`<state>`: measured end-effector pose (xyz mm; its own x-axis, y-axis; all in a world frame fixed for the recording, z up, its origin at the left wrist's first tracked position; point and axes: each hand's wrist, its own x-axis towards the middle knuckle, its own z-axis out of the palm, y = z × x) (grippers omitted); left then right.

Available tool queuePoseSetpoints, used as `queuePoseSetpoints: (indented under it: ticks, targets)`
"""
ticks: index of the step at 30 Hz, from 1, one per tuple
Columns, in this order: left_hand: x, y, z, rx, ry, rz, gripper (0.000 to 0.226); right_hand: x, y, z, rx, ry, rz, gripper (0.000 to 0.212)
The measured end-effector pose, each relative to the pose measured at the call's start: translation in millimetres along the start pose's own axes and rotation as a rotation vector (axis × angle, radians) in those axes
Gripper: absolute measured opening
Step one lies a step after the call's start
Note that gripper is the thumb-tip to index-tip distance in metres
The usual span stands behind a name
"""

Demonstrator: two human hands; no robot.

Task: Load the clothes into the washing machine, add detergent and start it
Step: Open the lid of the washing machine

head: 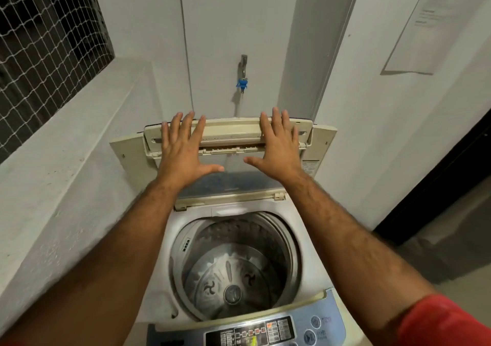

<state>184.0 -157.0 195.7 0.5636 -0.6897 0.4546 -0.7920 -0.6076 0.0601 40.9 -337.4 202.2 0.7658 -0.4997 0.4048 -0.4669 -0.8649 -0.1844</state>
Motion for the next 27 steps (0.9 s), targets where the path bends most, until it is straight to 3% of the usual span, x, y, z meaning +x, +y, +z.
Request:
queuePoseSetpoints:
  ticks: [15,23,27]
  targets:
    - [52,-18,13,0.017,-0.098,-0.002,0.129,59,2,7,0.019,-0.110,0.023,0.109]
    - [55,-16,10,0.030,-0.154,-0.009,0.130,61,0,-2,0.024,-0.213,0.029,0.112]
    - [49,-16,5,0.033,-0.175,-0.002,0.131,44,3,-6,-0.012,-0.178,0.005,0.103]
